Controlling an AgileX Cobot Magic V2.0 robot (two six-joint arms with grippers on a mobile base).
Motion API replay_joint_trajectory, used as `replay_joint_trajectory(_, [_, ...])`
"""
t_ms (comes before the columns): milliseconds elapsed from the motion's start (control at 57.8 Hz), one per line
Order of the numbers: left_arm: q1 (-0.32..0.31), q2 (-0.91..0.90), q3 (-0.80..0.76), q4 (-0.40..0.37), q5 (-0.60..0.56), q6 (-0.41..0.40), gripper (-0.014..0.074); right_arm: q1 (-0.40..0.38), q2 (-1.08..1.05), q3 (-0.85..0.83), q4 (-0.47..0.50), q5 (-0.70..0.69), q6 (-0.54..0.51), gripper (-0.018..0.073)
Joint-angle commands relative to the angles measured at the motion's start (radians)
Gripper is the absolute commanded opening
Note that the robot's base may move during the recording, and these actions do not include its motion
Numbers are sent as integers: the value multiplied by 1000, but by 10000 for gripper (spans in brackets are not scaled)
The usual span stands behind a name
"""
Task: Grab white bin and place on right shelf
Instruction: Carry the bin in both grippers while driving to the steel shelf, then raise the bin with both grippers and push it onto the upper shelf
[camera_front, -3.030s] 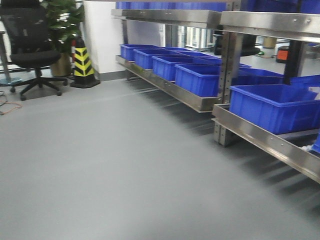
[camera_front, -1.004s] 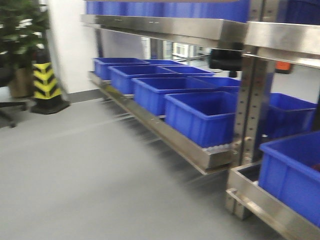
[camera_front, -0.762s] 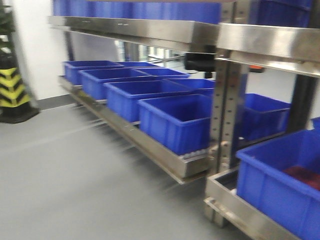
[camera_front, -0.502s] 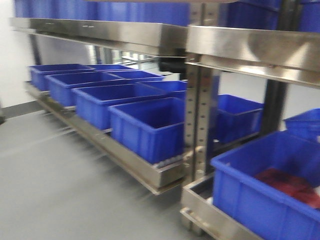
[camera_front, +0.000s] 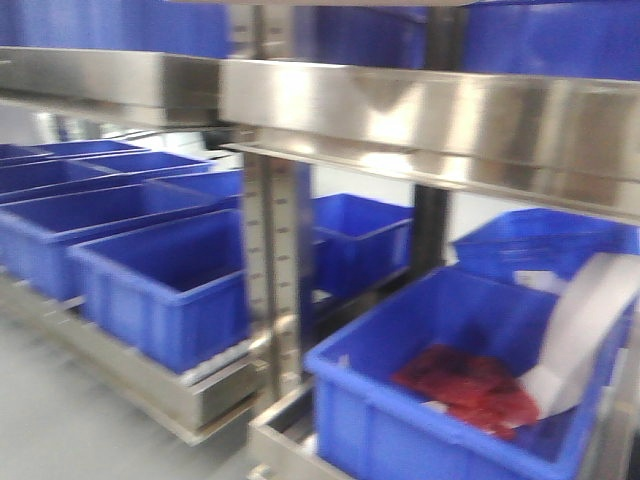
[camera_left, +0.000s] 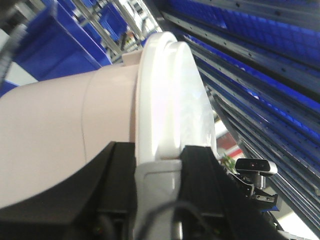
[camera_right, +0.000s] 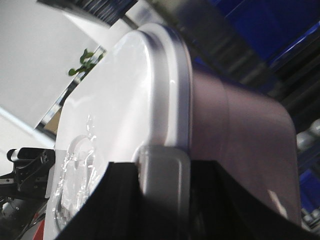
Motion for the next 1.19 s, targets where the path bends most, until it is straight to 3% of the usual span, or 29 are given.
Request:
replay_joint_trajectory(0, [-46,-58,-39,-104,246,-8,-116,36,-44,-37,89,135,-10,57])
replay_joint_trajectory(1177, [-46,-58,-39,-104,246,-8,-116,36,-44,-37,89,135,-10,57])
